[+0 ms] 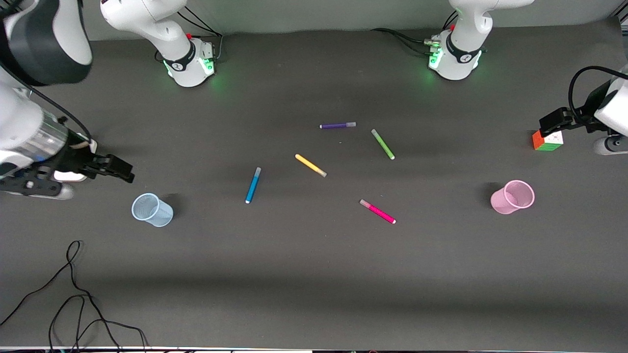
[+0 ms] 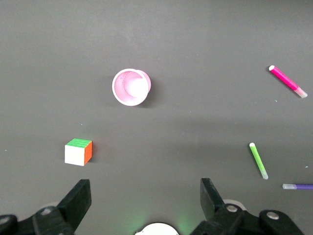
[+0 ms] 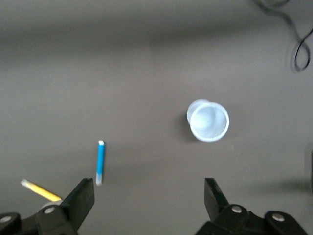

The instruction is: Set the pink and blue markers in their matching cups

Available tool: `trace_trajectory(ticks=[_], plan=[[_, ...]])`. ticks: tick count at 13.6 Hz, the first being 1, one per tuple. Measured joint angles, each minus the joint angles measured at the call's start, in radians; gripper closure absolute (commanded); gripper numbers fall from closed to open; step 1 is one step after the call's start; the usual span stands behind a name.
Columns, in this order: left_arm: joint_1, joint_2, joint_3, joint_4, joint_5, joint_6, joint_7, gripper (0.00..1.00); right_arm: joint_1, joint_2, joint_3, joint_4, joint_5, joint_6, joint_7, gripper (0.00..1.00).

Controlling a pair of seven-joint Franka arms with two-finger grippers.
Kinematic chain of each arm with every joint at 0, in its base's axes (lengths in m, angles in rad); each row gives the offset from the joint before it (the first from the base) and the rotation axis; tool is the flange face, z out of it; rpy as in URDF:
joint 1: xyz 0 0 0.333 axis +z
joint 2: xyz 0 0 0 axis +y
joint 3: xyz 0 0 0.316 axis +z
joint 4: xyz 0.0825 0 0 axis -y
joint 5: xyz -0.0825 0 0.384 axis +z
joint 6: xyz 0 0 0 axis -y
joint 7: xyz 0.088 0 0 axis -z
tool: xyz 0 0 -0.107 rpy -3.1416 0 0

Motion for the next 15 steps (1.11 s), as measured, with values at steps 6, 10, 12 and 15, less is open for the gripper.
trace_trajectory(ticks=[6,10,12,15], plan=[[-0.117,0.099,-0.016,-0.002,-0.002,-0.016,-0.149,0.01,0.077,0.227,0.005,0.010,0.182,-0.002,0.007,0.00],[-0.309,0.253,-0.028,-0.001,-0.003,0.099,-0.489,0.01,0.107,0.406,0.009,0.058,0.333,-0.001,0.038,0.00],[-0.371,0.338,-0.028,0.000,-0.003,0.196,-0.627,0.01,0.119,0.489,0.010,0.073,0.404,-0.001,0.043,0.01],[-0.422,0.458,-0.030,0.009,-0.055,0.336,-0.824,0.01,0.123,0.599,0.016,0.081,0.489,0.000,0.043,0.02]])
